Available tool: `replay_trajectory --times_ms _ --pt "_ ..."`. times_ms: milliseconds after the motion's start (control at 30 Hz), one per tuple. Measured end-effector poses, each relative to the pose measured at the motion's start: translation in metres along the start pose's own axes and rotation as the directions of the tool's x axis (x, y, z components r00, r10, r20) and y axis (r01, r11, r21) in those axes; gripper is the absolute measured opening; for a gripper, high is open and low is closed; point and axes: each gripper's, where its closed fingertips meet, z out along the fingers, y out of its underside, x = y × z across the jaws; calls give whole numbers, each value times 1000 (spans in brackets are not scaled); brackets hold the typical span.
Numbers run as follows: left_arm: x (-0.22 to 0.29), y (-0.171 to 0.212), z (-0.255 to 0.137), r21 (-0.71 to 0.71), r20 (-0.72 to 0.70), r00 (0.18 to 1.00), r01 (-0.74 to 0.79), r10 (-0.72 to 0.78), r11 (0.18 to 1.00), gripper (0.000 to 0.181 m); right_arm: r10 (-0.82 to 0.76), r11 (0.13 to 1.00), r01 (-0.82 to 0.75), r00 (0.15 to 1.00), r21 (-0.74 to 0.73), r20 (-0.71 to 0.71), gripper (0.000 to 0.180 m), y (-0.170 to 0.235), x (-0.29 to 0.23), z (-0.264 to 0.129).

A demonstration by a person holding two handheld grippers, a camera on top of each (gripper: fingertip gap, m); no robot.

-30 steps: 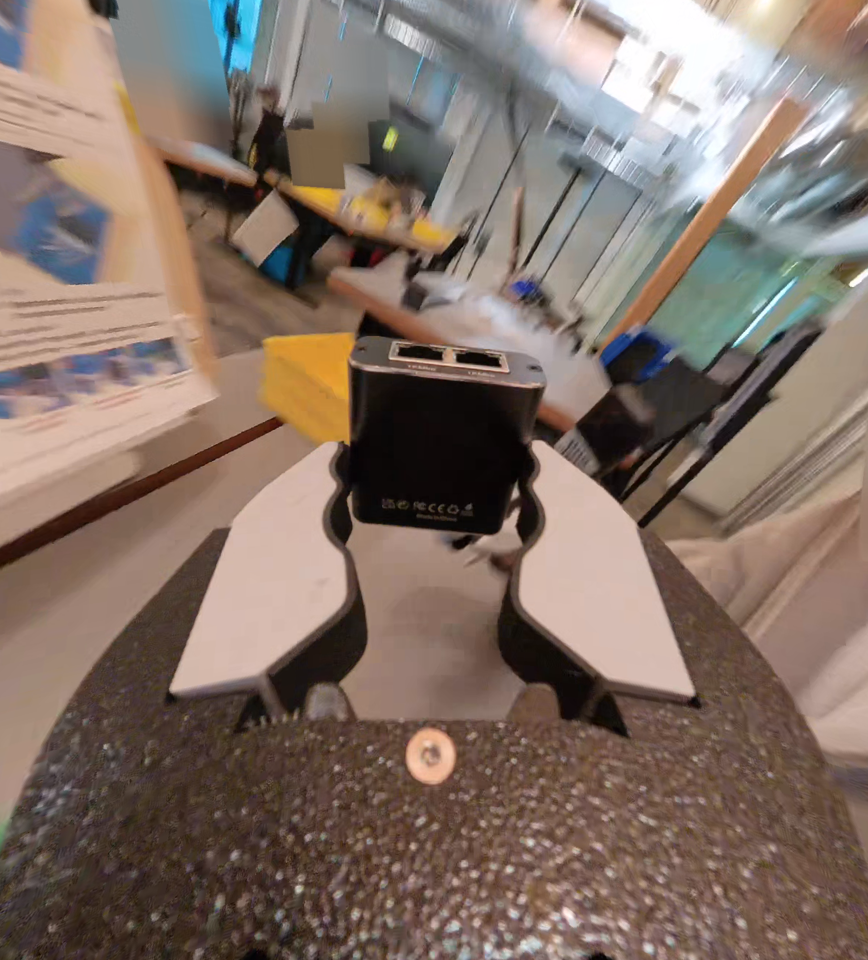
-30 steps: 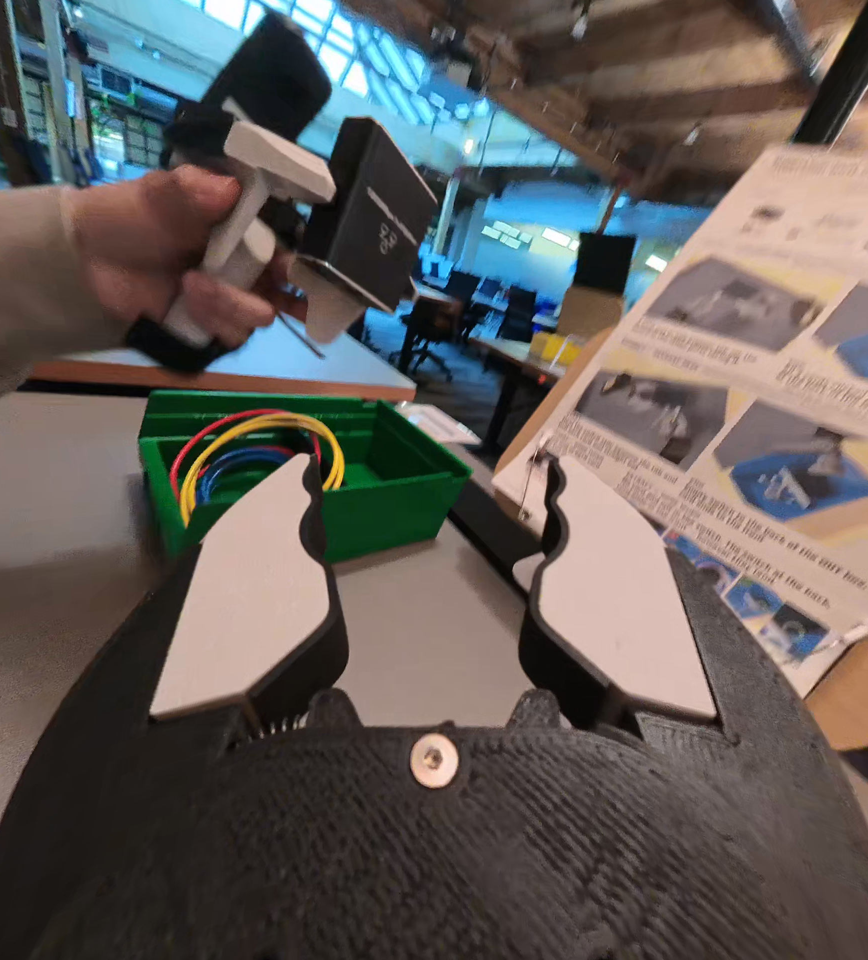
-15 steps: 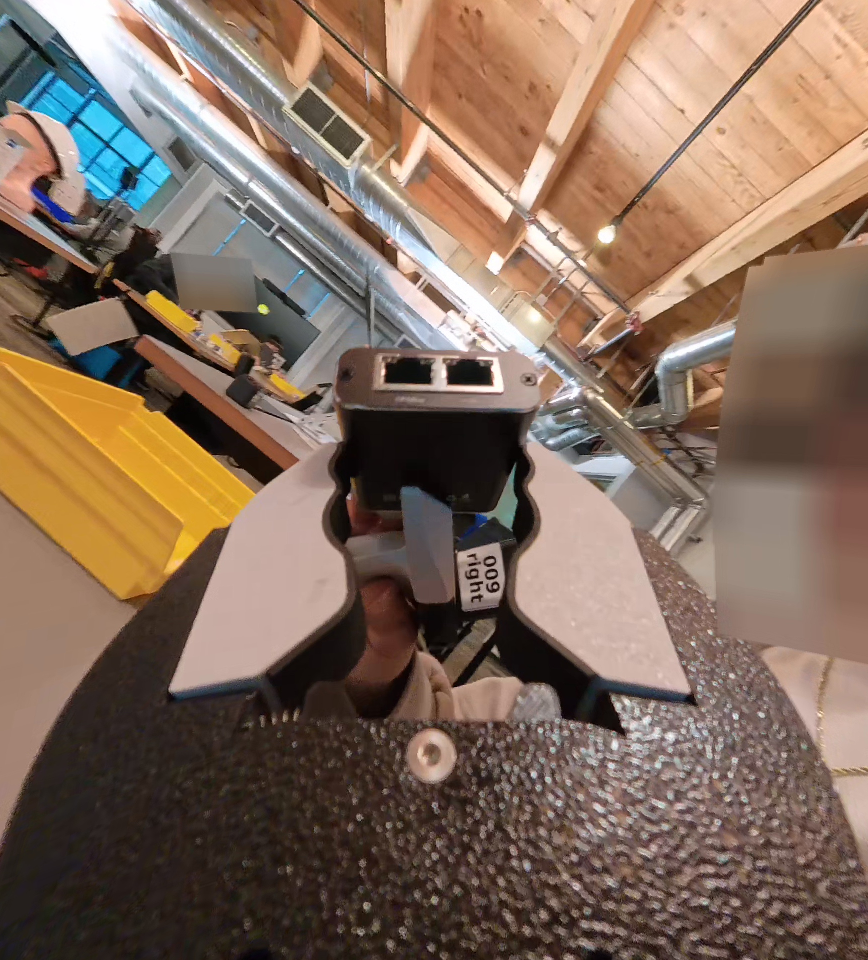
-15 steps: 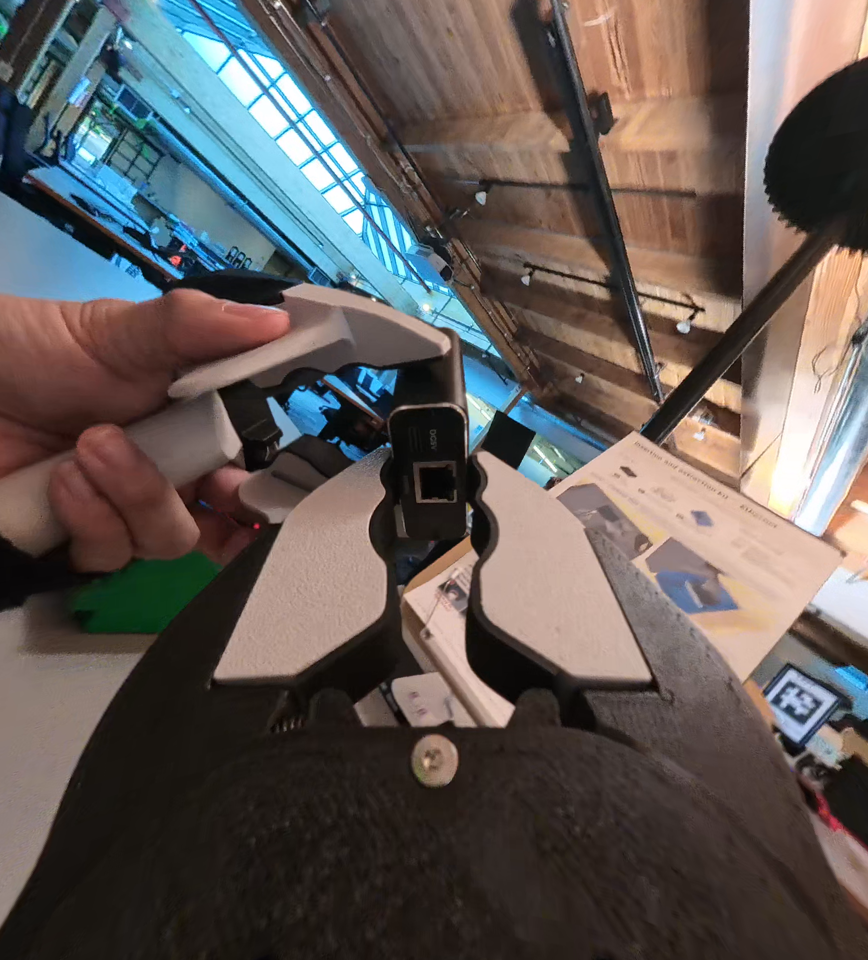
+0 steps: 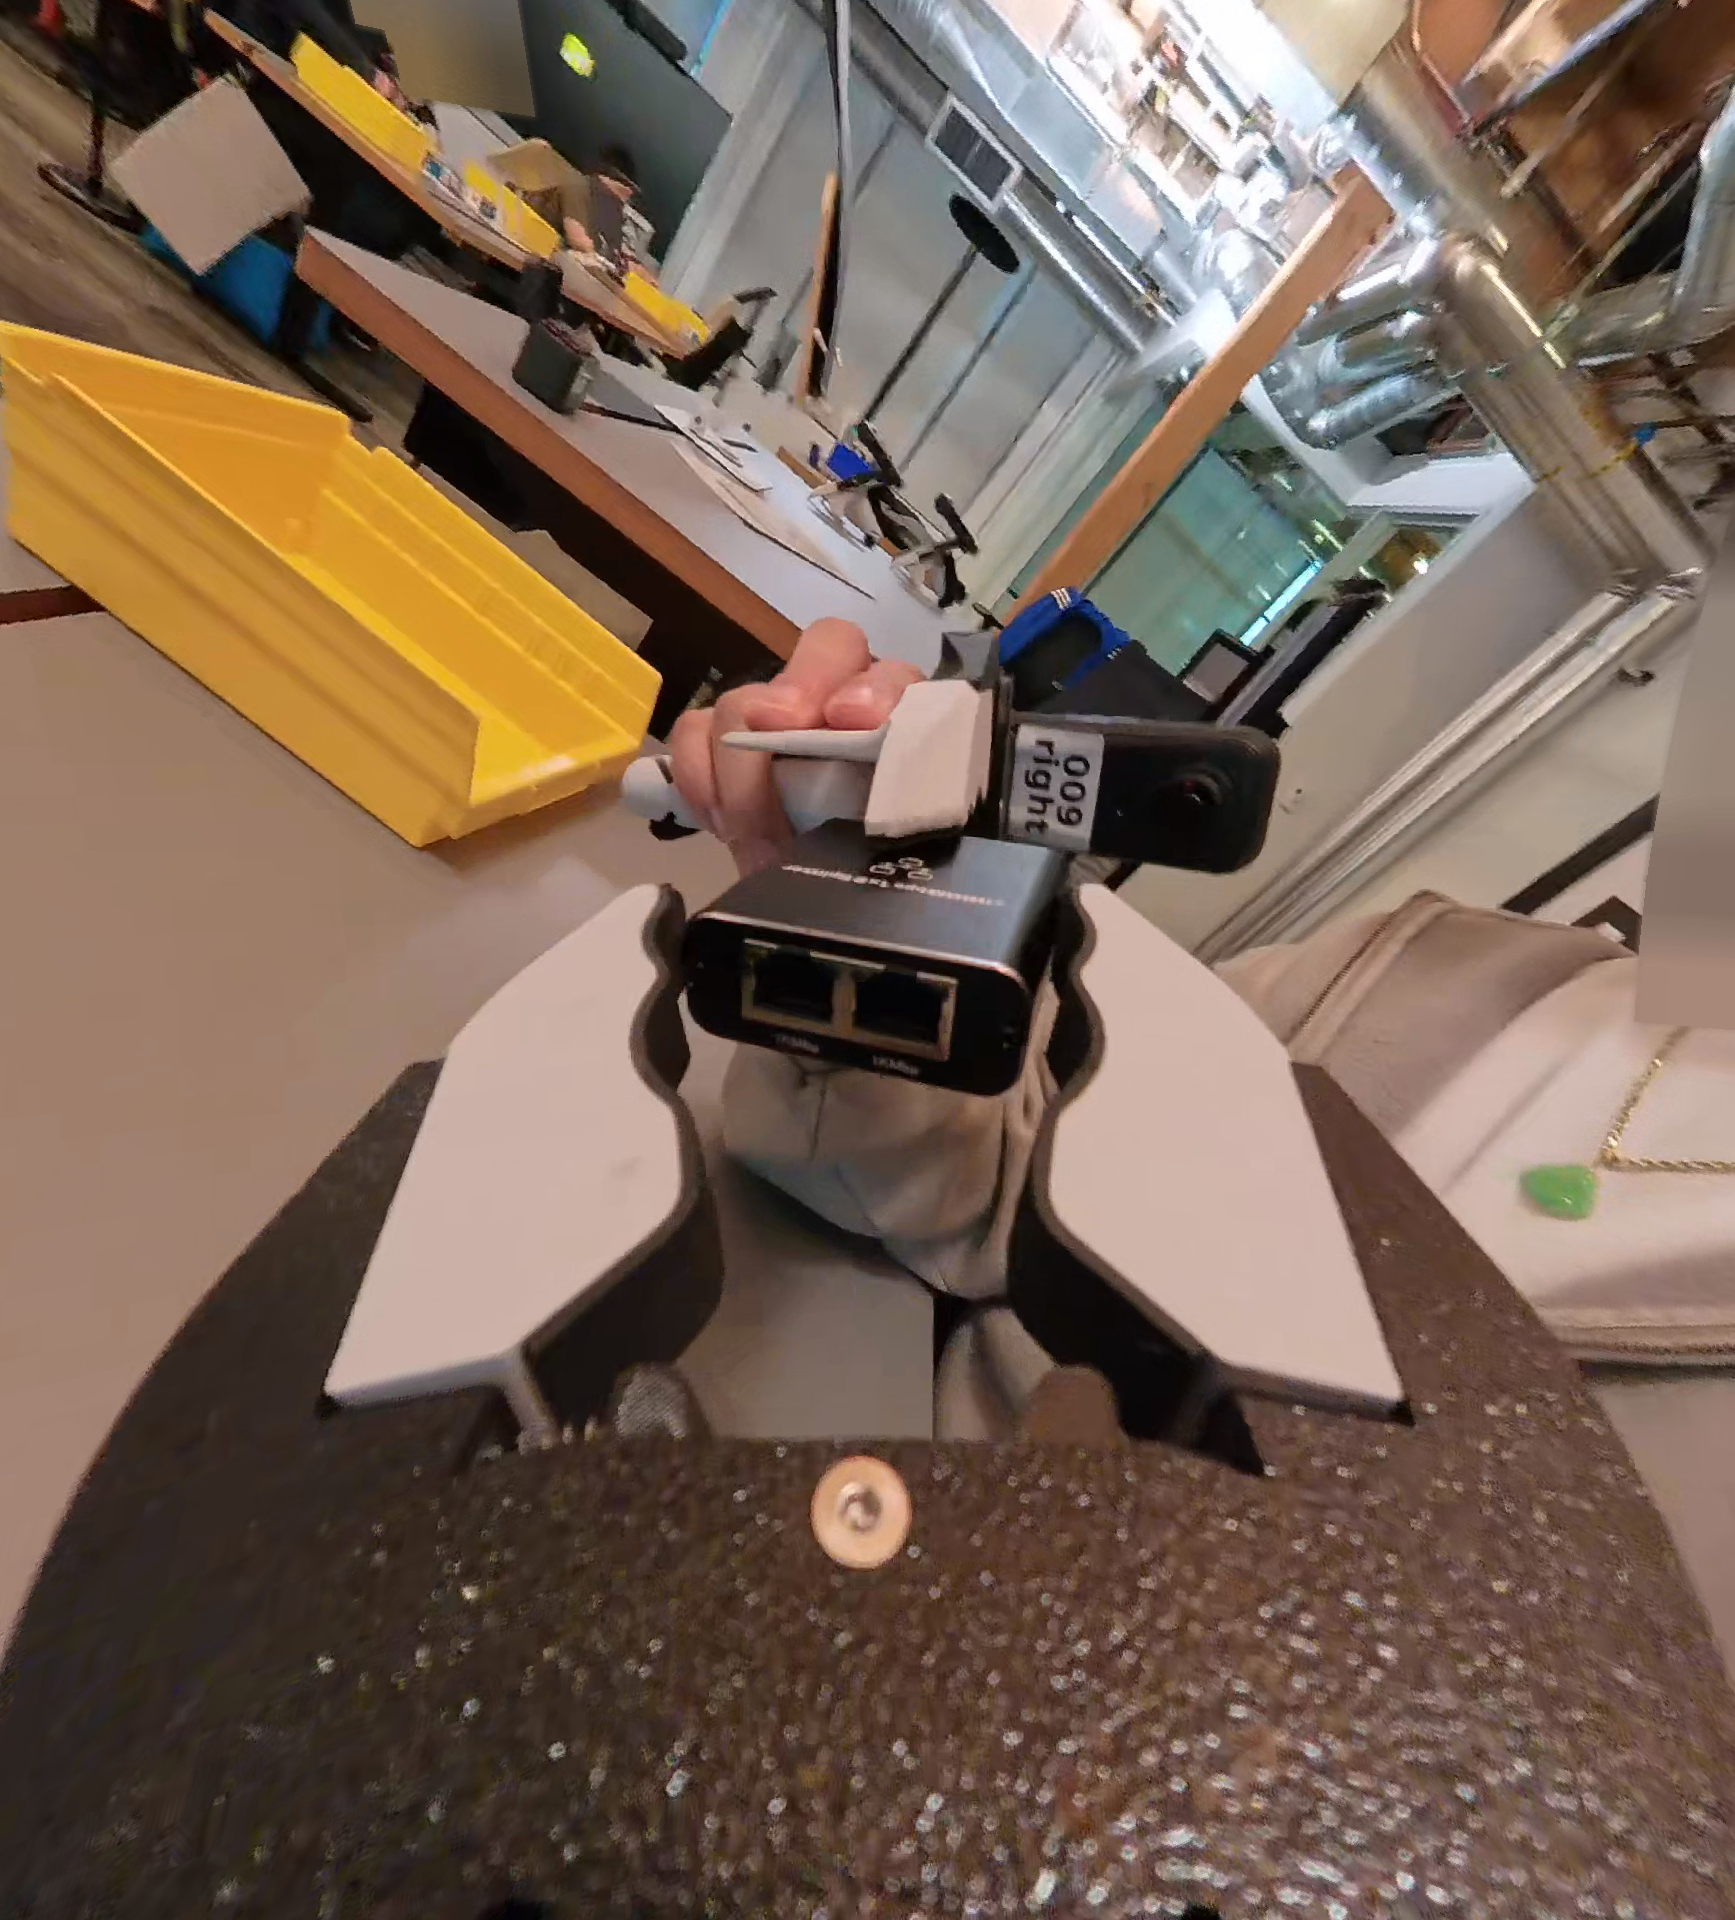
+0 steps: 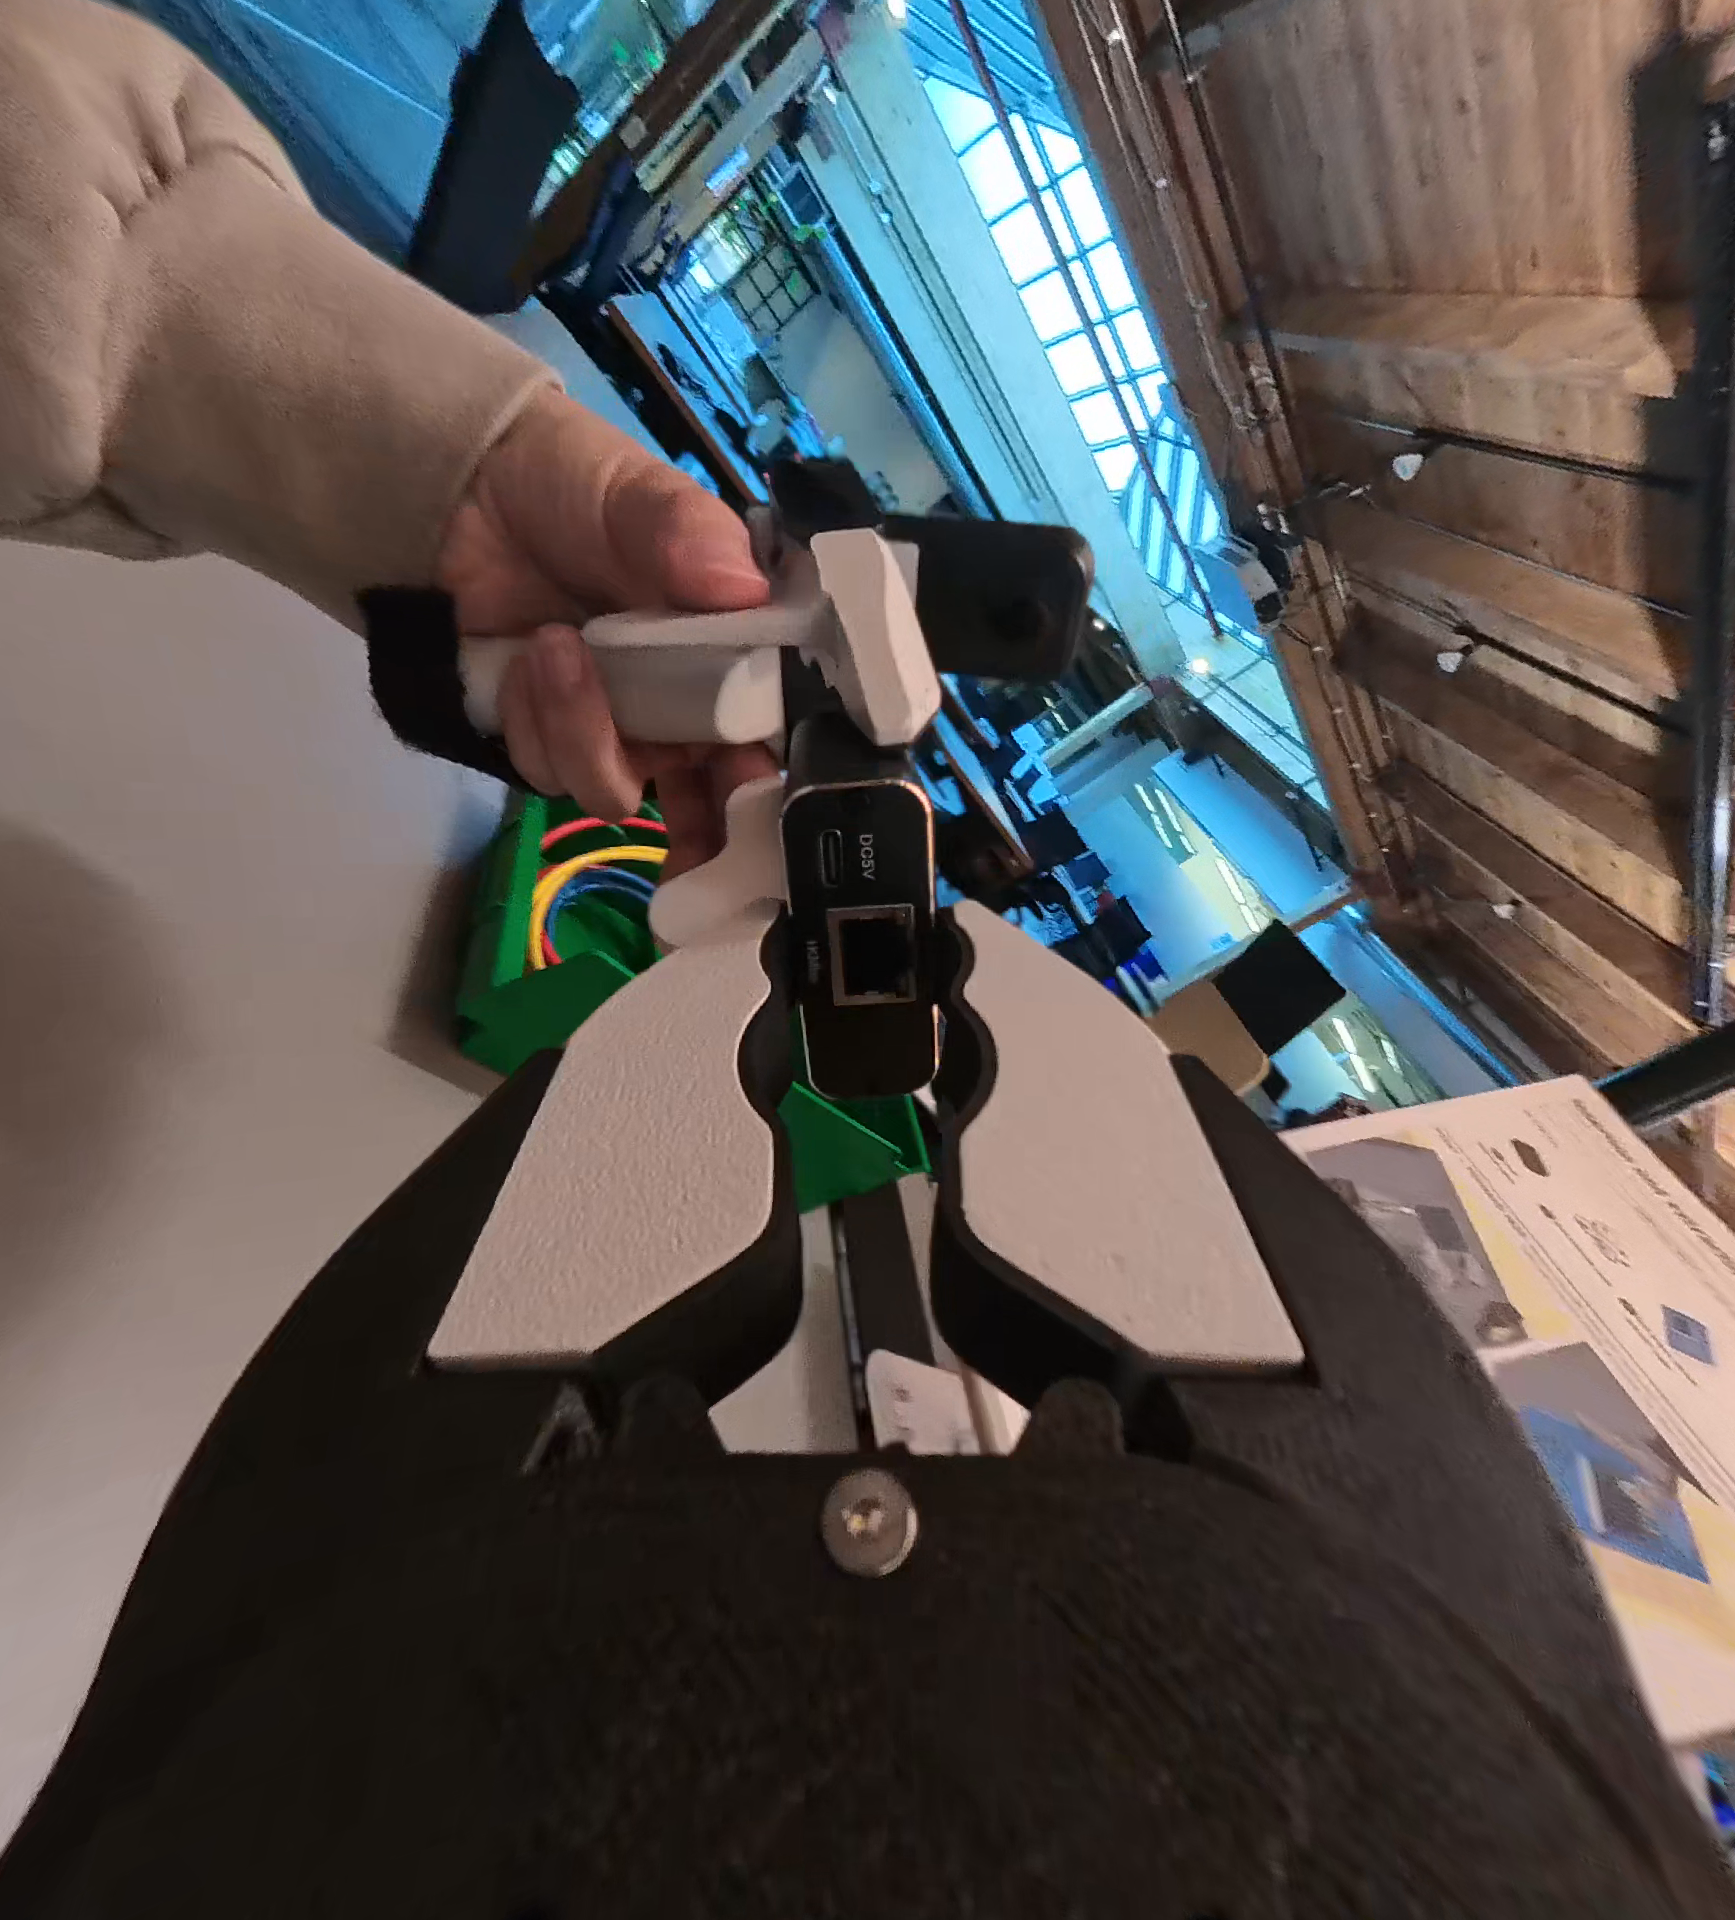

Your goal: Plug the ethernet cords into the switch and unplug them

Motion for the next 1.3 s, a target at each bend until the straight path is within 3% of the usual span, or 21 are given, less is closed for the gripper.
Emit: replay_trajectory --times_ms 233,433,633,733,1100,1200,1300 --pt "4 -3 -2 85 26 990 -139 138 987 66 132 988 -133 991 76 12 31 -3 1 2" --pt "7 -34 -12 241 190 921 -378 339 894 66 479 862 -461 877 212 -41 76 -5 26 5" --pt "0 -27 -4 111 317 781 -595 539 796 66 653 718 -660 749 220 113 85 -8 18 12" --pt "0 -21 1 66 305 763 -614 570 787 66 670 708 -682 731 183 130 69 -1 13 14" --pt "2 -14 8 -3 278 764 -605 582 796 65 581 784 -599 800 164 147 68 2 10 3" --pt "11 -25 1 91 269 816 -551 512 830 67 582 783 -594 804 185 122 68 7 19 -6" --pt "5 -20 -4 81 238 884 -431 403 898 54 545 800 -560 829 217 130 68 6 21 -17"
